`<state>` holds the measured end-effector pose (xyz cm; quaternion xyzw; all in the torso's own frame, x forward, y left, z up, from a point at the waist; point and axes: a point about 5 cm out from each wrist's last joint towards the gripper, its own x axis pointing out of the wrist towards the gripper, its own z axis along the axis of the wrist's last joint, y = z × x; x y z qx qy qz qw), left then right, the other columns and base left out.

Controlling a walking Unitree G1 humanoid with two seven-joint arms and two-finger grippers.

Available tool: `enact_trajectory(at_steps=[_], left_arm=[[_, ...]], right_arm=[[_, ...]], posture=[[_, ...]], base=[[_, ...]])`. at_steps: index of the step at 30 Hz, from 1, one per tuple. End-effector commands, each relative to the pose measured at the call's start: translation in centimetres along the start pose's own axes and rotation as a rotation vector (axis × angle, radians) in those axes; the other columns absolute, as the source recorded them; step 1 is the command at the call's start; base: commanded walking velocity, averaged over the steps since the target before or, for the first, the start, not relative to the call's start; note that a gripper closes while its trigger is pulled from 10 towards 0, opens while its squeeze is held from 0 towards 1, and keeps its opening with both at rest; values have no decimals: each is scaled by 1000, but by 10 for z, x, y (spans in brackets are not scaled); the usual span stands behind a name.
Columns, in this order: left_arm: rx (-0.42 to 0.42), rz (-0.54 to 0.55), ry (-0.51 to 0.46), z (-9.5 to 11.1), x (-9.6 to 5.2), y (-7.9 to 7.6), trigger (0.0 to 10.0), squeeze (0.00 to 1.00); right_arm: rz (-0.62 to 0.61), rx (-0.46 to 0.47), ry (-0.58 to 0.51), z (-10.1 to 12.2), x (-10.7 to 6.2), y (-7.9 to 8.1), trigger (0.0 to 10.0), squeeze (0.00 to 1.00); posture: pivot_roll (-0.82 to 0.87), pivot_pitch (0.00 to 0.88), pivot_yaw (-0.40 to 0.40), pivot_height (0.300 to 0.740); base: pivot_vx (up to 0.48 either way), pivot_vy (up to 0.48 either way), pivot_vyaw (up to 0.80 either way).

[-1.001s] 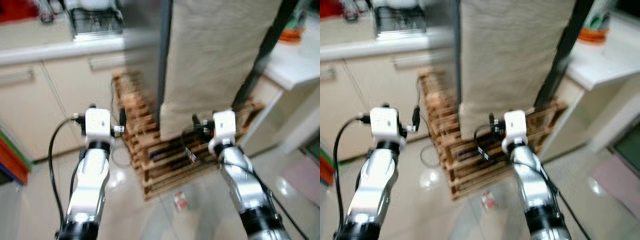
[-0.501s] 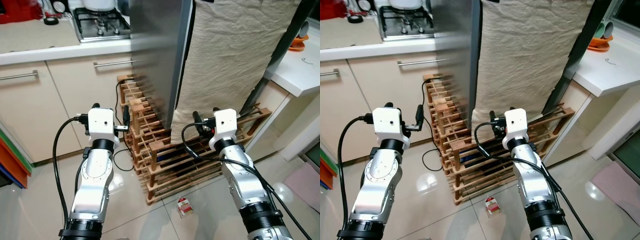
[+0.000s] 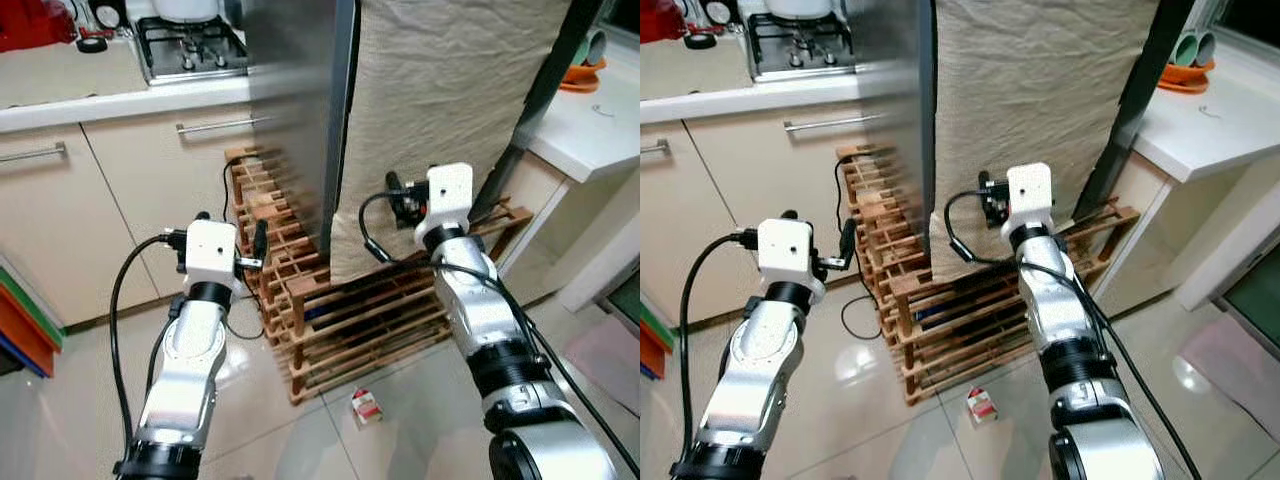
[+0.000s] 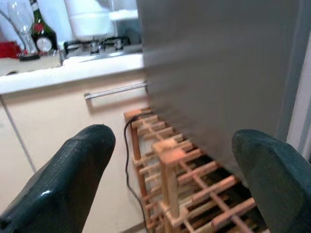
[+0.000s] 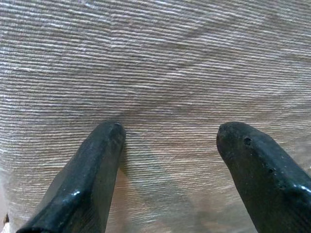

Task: Restocking fridge

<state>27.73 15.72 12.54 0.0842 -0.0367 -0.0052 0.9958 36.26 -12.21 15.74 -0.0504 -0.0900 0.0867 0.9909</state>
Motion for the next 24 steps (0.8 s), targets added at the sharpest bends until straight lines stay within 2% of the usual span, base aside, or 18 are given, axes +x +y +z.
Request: enact_trajectory(at_steps=[1, 6, 11, 15, 19, 24], left_arm=[[13, 3, 2, 2, -7, 5, 10000, 0], [5, -15, 30, 0, -18, 7, 10000, 0], [24, 0, 45, -5, -20, 9, 10000, 0], [12, 1, 24, 0, -15, 4, 10000, 0], [18, -8, 29, -3, -12, 2, 10000, 0], [13, -6, 17, 0, -7, -2, 10000, 0]], right_arm=[[3, -5, -33, 10, 8, 2, 10000, 8], [18, -15, -51, 12, 12, 9, 10000, 0], [15, -32, -46, 11, 16, 7, 10000, 0], [74, -48, -54, 9, 13, 10, 10000, 0], [94, -70, -42, 6, 16, 15, 10000, 0], [30, -2, -27, 5, 16, 2, 10000, 0]], posture=[[78, 21, -29, 740], [67, 55, -35, 740], [64, 56, -57, 740], [40, 34, -80, 740], [30, 20, -88, 740], [44, 0, -91, 740]], base=[[0, 0, 0], [0, 0, 0], [0, 0, 0], [0, 0, 0], [0, 0, 0], [0, 0, 0]])
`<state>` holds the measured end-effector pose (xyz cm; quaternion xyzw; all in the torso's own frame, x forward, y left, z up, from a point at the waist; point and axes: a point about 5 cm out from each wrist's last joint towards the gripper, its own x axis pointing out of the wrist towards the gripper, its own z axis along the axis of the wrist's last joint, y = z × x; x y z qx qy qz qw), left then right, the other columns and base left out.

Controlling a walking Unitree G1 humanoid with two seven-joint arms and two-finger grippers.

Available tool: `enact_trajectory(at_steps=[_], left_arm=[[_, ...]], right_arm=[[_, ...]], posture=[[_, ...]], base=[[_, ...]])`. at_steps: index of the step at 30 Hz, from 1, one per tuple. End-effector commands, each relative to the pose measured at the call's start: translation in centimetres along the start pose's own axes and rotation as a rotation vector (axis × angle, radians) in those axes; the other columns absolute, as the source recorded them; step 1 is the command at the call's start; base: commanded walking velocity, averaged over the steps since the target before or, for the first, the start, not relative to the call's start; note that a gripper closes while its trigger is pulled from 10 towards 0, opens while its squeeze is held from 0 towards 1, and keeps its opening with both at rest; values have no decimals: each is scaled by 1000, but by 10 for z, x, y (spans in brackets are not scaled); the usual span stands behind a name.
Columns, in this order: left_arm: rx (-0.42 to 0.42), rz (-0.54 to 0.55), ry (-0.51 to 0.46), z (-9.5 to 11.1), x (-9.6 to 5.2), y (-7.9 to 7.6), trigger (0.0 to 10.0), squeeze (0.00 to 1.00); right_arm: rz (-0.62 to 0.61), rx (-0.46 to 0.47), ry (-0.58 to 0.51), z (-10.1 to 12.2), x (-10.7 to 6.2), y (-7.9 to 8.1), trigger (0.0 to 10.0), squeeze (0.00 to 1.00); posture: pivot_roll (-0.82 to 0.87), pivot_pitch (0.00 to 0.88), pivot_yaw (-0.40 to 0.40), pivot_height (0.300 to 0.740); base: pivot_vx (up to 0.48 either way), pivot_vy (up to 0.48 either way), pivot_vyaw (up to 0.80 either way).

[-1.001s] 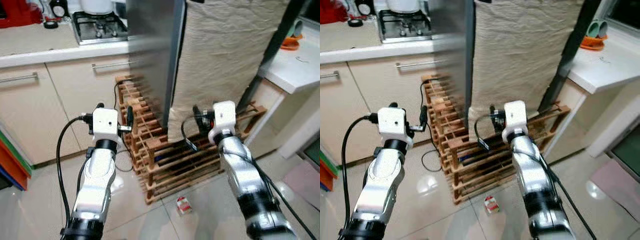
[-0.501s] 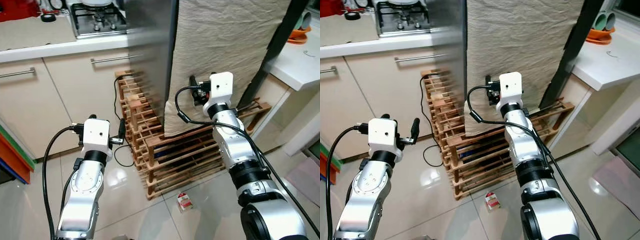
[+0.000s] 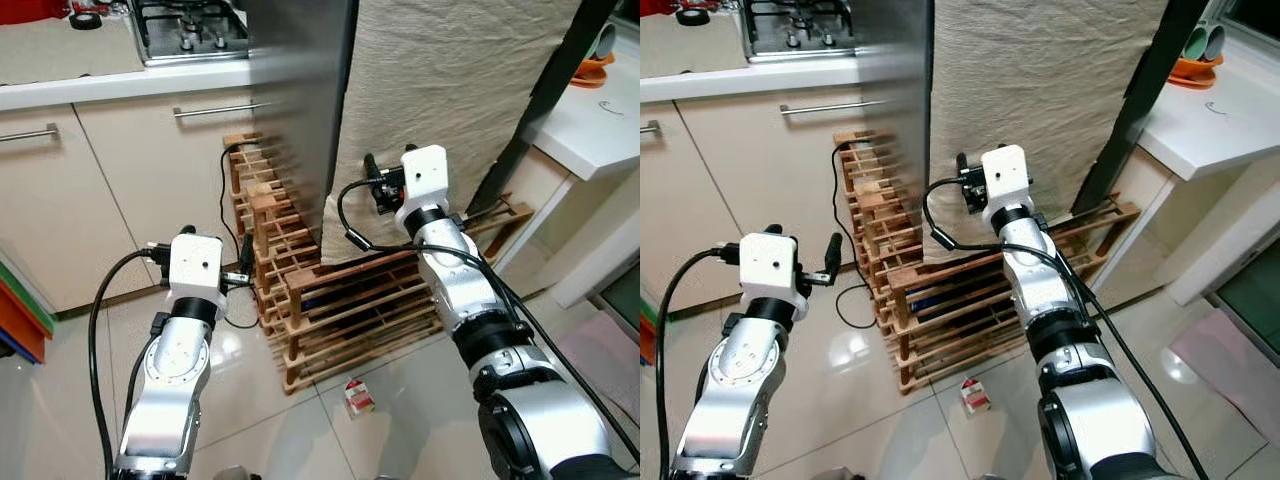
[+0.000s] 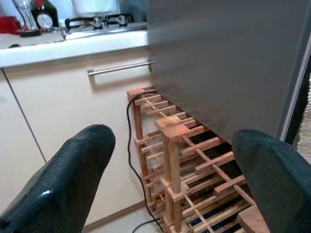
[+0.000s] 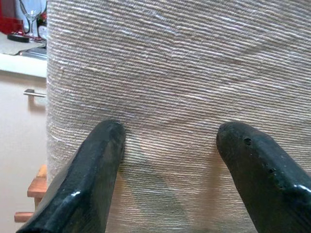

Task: Restocking fridge

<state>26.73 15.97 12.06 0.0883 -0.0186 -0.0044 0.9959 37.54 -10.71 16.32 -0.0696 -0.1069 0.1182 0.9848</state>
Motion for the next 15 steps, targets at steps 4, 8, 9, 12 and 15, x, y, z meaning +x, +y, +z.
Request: enact_trajectory(at_steps=[4, 8, 9, 12, 15], left_arm=[[-12, -44, -29, 7, 10, -6, 10000, 0], [-42, -155, -70, 14, 6, -4, 10000, 0], [-36, -171, -67, 14, 4, -2, 10000, 0], [-62, -214, -38, 7, 0, 1, 10000, 0], [-97, -239, -14, -1, 6, 0, 10000, 0]], right_arm=[[-64, 54, 6, -7, -15, -14, 10000, 12], [-96, 42, 14, -18, -57, -18, 10000, 12], [-109, 41, 25, -21, -69, -20, 10000, 12], [-202, 67, 107, -40, -110, -28, 10000, 16], [-228, 71, 205, -61, -148, -33, 10000, 20]], posture=[[34, 0, -78, 740], [12, 0, -33, 740], [12, 0, -33, 740], [-15, 0, 9, 740], [-39, 0, 21, 740]], base=[[0, 0, 0], [0, 0, 0], [0, 0, 0], [0, 0, 0], [0, 0, 0]])
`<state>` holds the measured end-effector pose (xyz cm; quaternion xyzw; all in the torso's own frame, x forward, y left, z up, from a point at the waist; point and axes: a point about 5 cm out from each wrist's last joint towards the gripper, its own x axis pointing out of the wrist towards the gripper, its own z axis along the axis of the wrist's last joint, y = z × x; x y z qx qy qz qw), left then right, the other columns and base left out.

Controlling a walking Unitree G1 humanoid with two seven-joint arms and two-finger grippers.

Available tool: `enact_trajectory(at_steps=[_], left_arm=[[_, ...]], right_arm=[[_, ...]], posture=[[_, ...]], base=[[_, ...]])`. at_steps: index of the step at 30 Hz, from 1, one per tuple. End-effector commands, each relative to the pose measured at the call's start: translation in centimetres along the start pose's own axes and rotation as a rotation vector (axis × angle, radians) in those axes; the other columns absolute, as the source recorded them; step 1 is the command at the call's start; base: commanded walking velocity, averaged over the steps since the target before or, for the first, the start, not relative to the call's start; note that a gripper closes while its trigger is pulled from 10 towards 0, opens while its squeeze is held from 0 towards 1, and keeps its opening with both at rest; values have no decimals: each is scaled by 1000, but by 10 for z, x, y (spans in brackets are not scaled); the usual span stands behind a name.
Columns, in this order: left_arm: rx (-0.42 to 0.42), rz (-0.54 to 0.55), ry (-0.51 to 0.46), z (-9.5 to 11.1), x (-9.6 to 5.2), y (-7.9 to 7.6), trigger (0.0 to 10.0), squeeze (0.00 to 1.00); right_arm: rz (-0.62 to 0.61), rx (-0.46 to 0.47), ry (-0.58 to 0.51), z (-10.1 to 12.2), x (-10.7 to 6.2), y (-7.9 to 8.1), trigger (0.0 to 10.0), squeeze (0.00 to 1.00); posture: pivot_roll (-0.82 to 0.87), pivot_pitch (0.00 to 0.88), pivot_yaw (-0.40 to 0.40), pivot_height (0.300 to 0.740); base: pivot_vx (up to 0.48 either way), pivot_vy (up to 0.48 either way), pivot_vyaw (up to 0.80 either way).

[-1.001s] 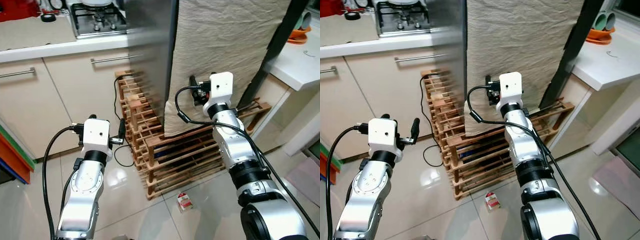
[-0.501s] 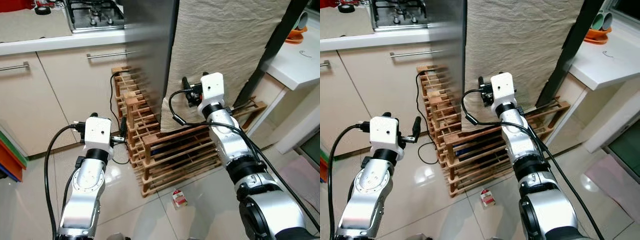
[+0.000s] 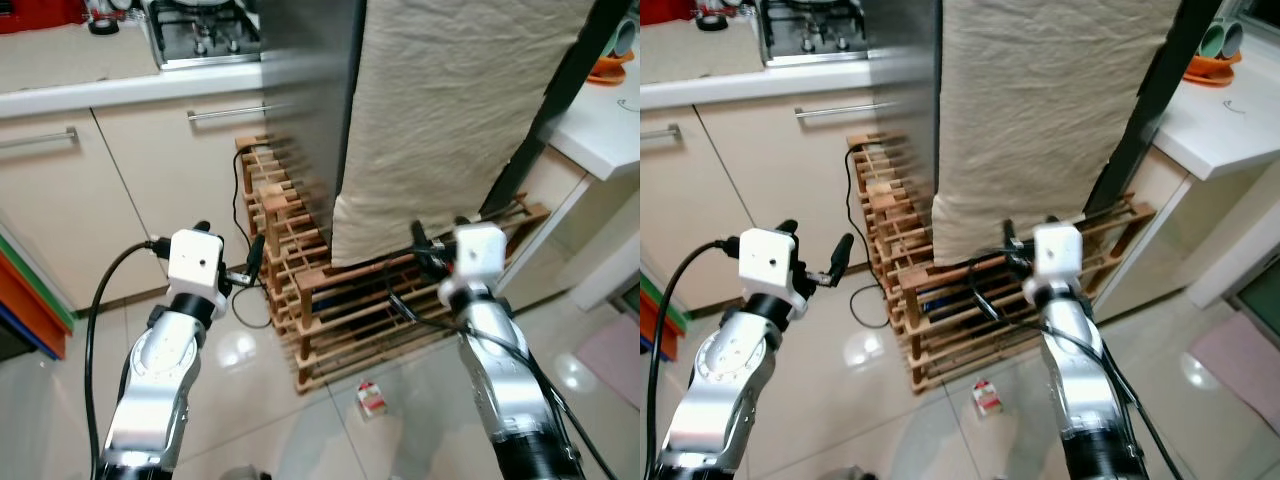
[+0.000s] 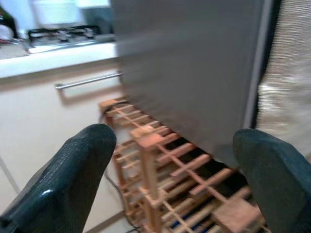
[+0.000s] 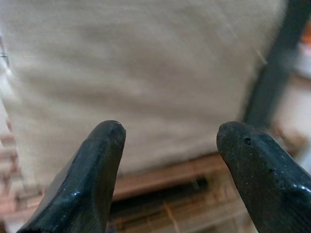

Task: Restocking fridge

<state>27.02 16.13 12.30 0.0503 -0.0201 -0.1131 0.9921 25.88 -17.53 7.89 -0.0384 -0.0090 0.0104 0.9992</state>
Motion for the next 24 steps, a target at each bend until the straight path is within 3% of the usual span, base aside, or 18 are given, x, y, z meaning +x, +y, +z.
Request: enact_trajectory(at_steps=[1, 4, 7, 9, 13, 19, 24], left_arm=[[-30, -33, 7, -6, 4, -1, 10000, 0], [-23, -9, 58, -27, -2, 8, 10000, 0], [-24, -10, 70, -31, -5, 10, 10000, 0], [-43, -69, 9, -19, -8, -6, 10000, 0], [-69, -78, -36, -11, -2, -18, 10000, 0], [-57, -75, -52, -8, 3, -21, 10000, 0], [-44, -14, -24, -11, 6, -8, 10000, 0]], right_arm=[[13, 6, 49, -9, -11, -8, 10000, 8], [29, -14, 167, -33, -29, -17, 10000, 8], [21, -8, 187, -34, -32, -19, 10000, 8], [14, -4, 150, -17, -23, -24, 10000, 8], [-2, 0, 143, -12, -10, -29, 10000, 4], [23, -15, 114, -6, -1, -25, 10000, 16], [34, -17, 103, -6, 5, -16, 10000, 16]], posture=[[-48, 0, 19, 740], [-63, 0, 16, 740], [-72, 0, 13, 740], [-73, 0, -15, 740], [-70, 0, -24, 740], [-65, 0, -26, 740], [-56, 0, -18, 740]], base=[[0, 0, 0], [0, 0, 0], [0, 0, 0], [0, -377, 0], [0, -459, 0], [81, -429, 0], [269, -395, 0]])
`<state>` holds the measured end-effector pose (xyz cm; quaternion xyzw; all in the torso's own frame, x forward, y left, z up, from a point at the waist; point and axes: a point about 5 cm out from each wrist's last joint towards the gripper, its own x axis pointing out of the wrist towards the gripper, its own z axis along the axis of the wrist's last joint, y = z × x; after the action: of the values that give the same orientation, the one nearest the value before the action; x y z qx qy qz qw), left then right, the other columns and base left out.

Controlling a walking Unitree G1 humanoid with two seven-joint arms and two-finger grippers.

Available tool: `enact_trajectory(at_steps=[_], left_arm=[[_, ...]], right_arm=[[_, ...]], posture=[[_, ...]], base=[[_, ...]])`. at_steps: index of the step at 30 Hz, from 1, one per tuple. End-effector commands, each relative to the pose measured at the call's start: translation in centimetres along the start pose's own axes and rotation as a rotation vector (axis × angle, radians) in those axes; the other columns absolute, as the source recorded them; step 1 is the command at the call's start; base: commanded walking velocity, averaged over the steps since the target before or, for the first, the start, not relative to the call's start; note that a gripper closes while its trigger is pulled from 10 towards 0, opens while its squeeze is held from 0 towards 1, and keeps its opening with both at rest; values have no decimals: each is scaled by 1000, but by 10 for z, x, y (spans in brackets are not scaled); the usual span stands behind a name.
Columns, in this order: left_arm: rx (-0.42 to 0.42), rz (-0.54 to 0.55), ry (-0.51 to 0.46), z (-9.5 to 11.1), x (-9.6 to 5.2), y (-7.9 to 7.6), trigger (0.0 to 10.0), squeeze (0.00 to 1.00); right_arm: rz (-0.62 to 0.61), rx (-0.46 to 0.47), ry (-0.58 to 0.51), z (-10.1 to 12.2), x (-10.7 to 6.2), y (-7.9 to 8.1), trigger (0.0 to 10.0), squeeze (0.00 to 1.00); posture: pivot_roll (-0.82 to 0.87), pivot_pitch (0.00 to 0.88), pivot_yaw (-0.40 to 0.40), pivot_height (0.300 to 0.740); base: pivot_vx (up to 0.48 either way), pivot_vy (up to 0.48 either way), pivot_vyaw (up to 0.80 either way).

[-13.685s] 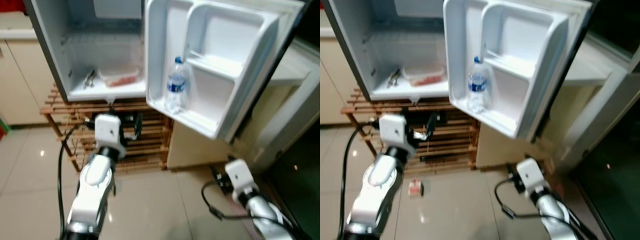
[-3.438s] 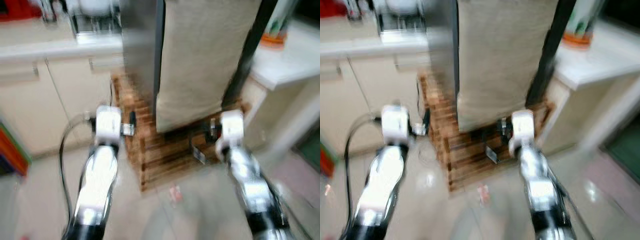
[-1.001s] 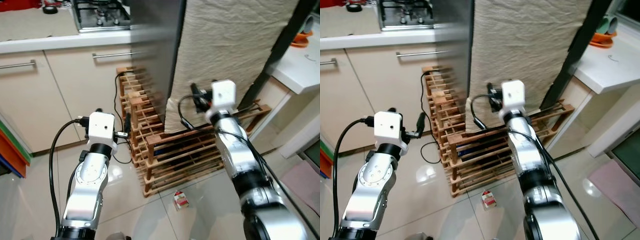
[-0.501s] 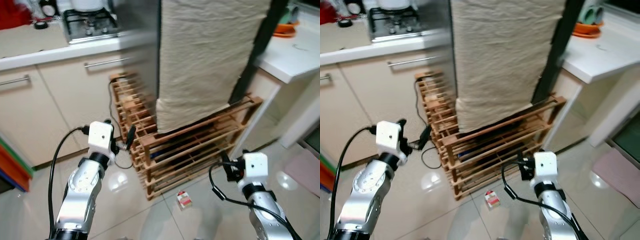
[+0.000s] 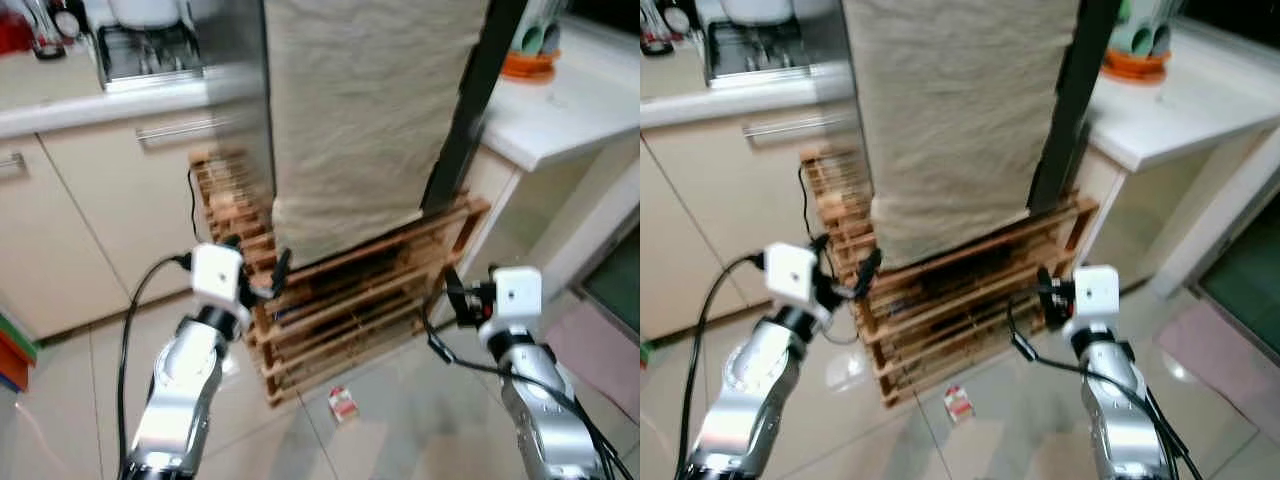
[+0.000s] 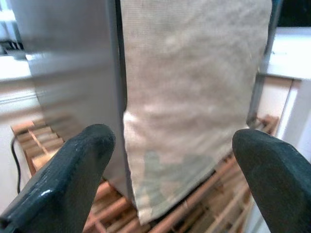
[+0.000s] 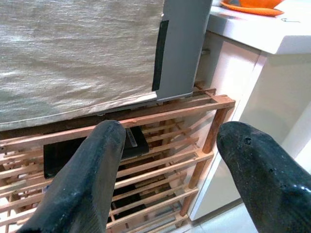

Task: Restocking fridge

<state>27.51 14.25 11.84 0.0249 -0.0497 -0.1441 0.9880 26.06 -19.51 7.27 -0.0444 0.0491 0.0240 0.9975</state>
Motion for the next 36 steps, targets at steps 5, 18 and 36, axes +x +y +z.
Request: enact_trajectory(at_steps=[5, 18, 36], left_arm=[[5, 58, 35, -6, -4, 11, 10000, 0], [69, -12, -8, 1, -1, -3, 10000, 0], [83, -13, -29, 4, 3, -7, 10000, 0]], right_arm=[[-4, 5, -16, 2, 6, 8, 10000, 20], [-20, -17, -17, 2, 21, 12, 10000, 20], [-38, -62, -39, 5, 29, 11, 10000, 125]], posture=[[-48, 0, -22, 740], [3, 0, -35, 740], [1, 0, -46, 740]], base=[[274, -390, 0], [267, -396, 0], [84, -421, 0]])
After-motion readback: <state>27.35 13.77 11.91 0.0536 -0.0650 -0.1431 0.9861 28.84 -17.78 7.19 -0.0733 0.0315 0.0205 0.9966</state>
